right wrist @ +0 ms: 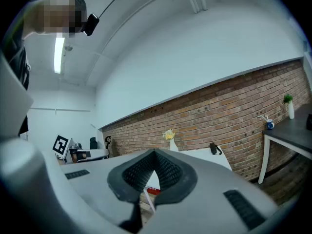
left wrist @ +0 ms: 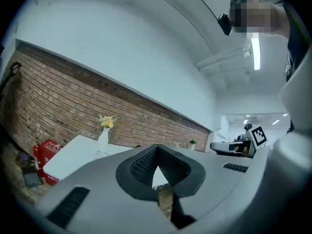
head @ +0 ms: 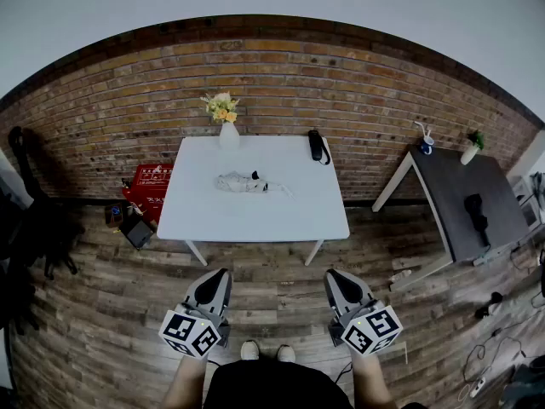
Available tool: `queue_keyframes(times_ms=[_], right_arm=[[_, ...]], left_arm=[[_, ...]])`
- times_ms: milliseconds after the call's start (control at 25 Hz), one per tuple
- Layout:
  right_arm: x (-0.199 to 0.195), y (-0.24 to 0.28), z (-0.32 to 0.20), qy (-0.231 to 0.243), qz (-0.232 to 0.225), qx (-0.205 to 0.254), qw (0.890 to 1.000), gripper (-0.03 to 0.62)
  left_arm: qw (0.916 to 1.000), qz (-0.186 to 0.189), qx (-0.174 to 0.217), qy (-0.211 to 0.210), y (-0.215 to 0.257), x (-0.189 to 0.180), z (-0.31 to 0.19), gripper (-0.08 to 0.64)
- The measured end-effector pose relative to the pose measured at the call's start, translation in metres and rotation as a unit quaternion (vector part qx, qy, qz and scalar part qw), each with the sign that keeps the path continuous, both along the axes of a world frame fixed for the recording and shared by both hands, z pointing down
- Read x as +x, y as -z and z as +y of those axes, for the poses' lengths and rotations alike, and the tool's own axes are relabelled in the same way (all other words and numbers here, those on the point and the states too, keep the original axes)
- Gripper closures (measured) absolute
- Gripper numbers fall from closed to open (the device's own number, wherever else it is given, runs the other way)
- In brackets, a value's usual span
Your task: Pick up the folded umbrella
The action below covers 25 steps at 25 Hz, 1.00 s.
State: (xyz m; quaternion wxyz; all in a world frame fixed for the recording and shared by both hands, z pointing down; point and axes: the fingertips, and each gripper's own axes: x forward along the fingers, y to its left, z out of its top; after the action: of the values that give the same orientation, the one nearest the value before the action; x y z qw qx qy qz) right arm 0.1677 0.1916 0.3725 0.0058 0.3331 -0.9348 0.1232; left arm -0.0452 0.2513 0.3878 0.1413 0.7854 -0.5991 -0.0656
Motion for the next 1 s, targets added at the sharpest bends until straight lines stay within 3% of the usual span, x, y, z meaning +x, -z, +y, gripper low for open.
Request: queue_keyframes(times_ms=[360, 1000], right_arm=[[-0.015, 0.003, 0.004, 0.011, -0.012, -0.001, 1.000, 0.571], [-0.051, -0.003, 0.008, -0.020, -0.004, -0.001, 1.000, 0.571]], left_arm=[[1.0000, 0.000, 0.001, -0.008, 0.000, -0.011, 0.000, 0.554], [0.9997, 0.007, 0.003, -0.024, -0.012, -0.064, 0.004, 0.555]])
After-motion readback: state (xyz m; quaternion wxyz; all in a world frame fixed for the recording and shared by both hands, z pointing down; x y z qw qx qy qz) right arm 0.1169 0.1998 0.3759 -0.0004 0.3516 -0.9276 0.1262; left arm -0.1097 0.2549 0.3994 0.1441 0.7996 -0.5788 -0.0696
